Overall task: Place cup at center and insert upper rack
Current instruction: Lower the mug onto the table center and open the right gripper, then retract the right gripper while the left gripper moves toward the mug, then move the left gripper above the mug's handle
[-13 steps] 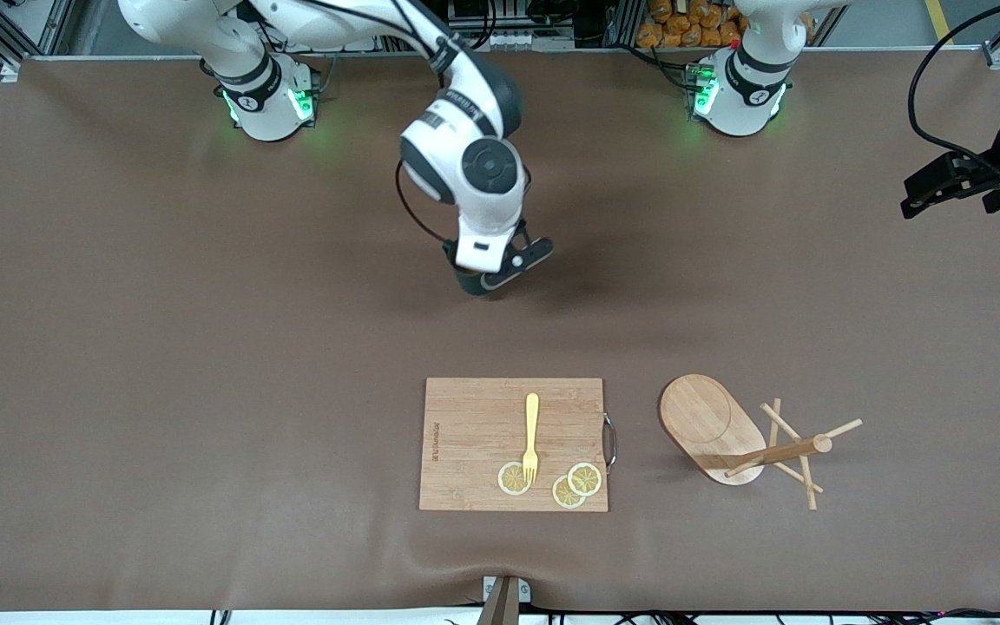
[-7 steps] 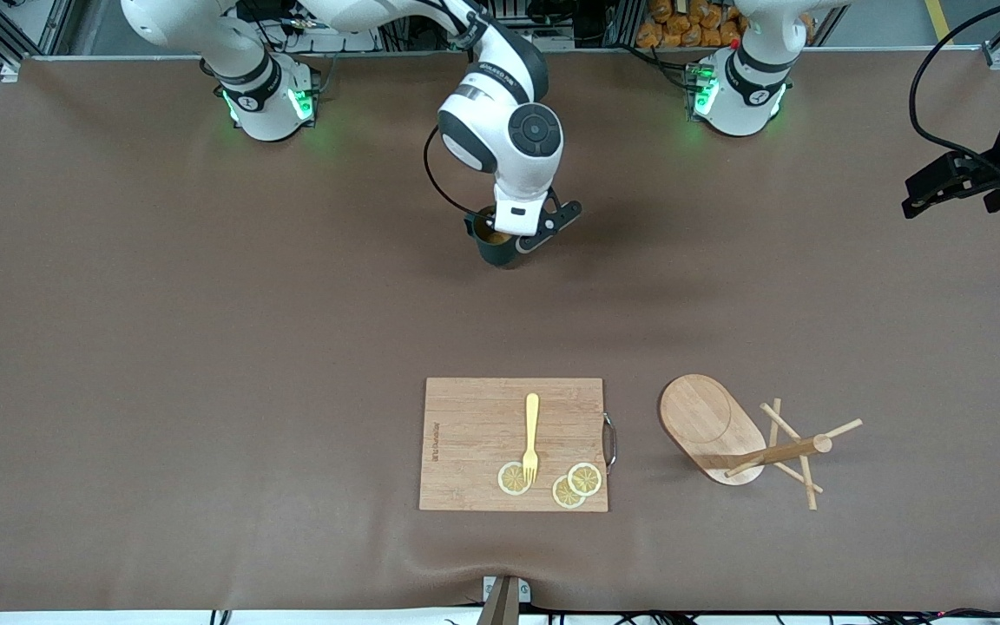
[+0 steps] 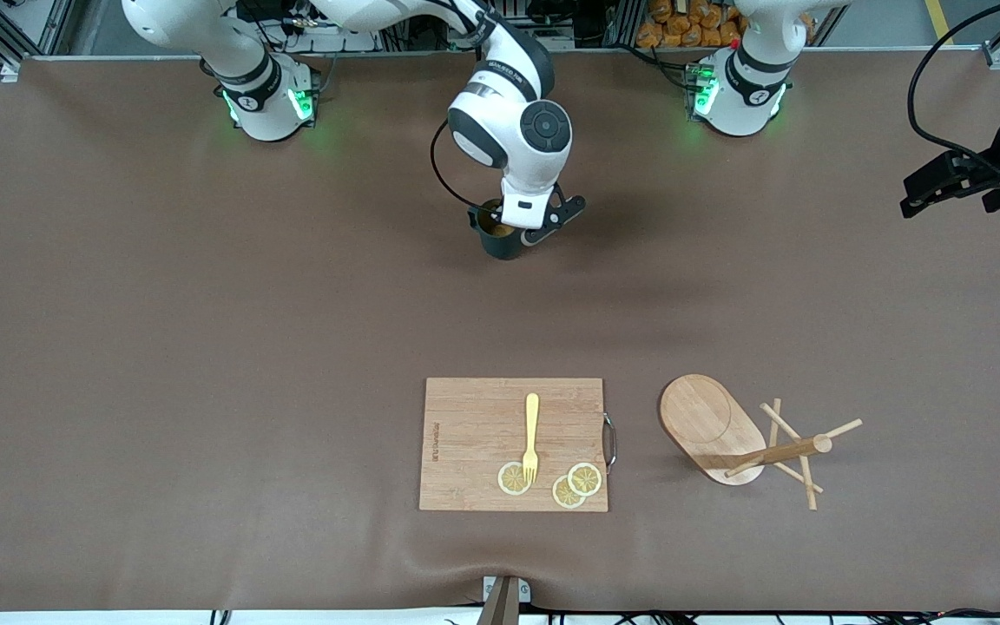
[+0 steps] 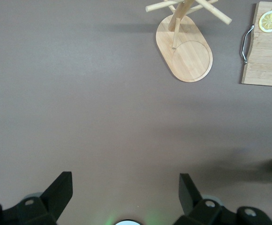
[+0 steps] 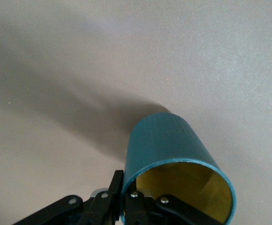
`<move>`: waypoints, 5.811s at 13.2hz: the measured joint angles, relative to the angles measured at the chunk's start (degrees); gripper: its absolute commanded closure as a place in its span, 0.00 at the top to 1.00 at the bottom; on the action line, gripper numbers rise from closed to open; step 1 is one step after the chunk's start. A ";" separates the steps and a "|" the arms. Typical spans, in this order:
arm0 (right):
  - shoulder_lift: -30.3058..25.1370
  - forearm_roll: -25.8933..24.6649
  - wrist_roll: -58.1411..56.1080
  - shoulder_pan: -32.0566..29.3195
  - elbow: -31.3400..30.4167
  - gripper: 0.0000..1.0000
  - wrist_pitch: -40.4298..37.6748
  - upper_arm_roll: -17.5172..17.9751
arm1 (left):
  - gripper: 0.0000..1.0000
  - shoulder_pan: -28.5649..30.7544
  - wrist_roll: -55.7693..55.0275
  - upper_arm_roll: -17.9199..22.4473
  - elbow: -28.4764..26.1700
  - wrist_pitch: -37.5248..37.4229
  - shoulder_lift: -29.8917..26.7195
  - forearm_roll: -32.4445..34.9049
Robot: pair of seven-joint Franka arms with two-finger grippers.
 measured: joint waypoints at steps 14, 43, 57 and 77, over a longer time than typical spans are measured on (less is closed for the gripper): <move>2.11 0.00 7.04 1.11 -0.03 0.34 0.00 0.01 | 1.00 -0.04 0.00 -0.32 1.24 0.00 -0.99 0.00; -31.79 -0.29 -44.52 -39.77 4.44 1.00 -22.88 -13.97 | 1.00 -0.62 -32.68 -21.12 3.74 -0.76 -3.32 -0.85; -33.43 -3.87 -36.85 -50.24 4.24 1.00 -24.14 -14.96 | 1.00 -1.93 -69.38 -47.81 1.99 1.42 0.73 8.37; -33.51 -2.53 -30.76 -50.56 3.54 1.00 -30.25 -13.52 | 1.00 -72.49 -121.11 -7.58 5.25 7.73 33.34 38.76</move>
